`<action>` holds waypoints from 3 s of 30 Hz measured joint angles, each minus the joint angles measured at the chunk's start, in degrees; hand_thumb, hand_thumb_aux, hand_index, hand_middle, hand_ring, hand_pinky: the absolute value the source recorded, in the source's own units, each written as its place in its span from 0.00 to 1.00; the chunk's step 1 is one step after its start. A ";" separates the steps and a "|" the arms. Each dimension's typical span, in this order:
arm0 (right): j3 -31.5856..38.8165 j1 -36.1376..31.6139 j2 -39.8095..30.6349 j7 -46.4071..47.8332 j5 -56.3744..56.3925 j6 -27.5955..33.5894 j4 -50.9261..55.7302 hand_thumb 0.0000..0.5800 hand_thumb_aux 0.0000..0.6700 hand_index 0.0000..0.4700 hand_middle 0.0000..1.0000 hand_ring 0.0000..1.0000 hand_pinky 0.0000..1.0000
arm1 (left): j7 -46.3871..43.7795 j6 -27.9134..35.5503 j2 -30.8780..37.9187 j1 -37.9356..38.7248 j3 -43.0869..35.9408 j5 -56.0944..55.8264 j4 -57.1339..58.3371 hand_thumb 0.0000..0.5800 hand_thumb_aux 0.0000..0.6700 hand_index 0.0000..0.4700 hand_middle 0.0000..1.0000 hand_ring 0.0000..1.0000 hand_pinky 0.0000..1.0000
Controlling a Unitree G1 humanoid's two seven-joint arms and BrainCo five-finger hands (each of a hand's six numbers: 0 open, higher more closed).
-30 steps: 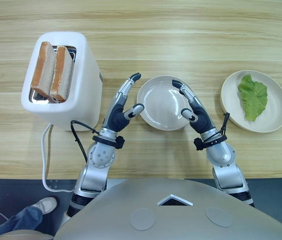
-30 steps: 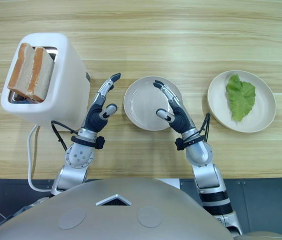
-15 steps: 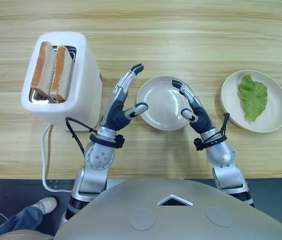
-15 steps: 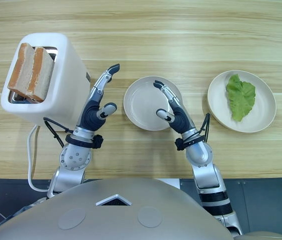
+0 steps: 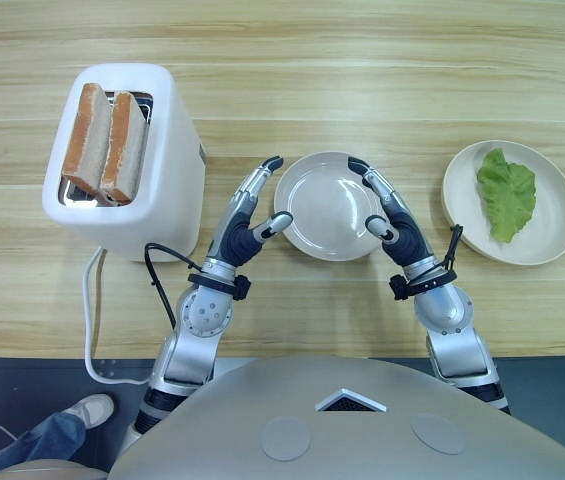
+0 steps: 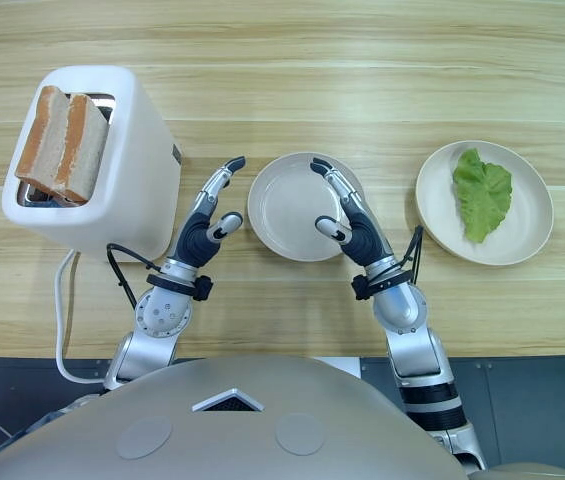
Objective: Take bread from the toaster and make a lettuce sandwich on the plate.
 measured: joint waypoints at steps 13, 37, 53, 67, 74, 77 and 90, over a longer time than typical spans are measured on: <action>1.11 -3.03 -0.45 2.44 0.25 0.02 -0.84 0.77 0.52 0.52 0.00 0.00 0.00 | 2.41 -0.45 -0.65 2.03 0.41 0.07 -2.04 0.00 0.00 0.00 0.00 0.00 0.00; 1.17 -4.71 0.21 2.84 1.28 0.16 1.30 0.00 0.00 0.00 0.00 0.00 0.00 | 4.59 -0.31 -0.89 3.07 0.35 5.63 -3.73 0.00 0.00 0.00 0.00 0.00 0.00; 0.36 -1.43 1.79 1.60 2.20 2.01 0.27 0.00 0.00 0.00 0.00 0.00 0.00 | -1.89 7.34 -2.50 2.92 16.49 21.99 -38.52 0.00 0.00 0.00 0.00 0.00 0.00; -1.25 2.75 1.99 -2.22 2.11 1.59 -0.45 0.00 0.00 0.00 0.00 0.00 0.00 | 3.89 11.30 8.60 -4.97 36.61 24.37 -10.78 0.00 0.00 0.00 0.00 0.00 0.00; -2.76 4.62 1.96 -3.82 2.12 0.82 -1.47 0.00 0.00 0.00 0.00 0.00 0.00 | 5.59 12.57 11.15 -6.39 32.07 28.28 -3.67 0.80 0.55 0.55 0.00 0.00 0.00; -3.13 4.61 1.91 -3.85 2.12 0.76 -1.47 0.00 0.00 0.00 0.00 0.00 0.00 | 5.37 14.24 11.34 -5.55 31.48 29.50 -4.34 0.79 0.55 0.55 0.00 0.00 0.00; -3.43 4.20 1.94 -3.82 2.15 0.73 -1.44 0.00 0.00 0.00 0.00 0.00 0.00 | -3.66 22.32 10.89 2.47 32.41 33.32 -15.16 1.00 1.00 1.00 0.00 0.00 0.00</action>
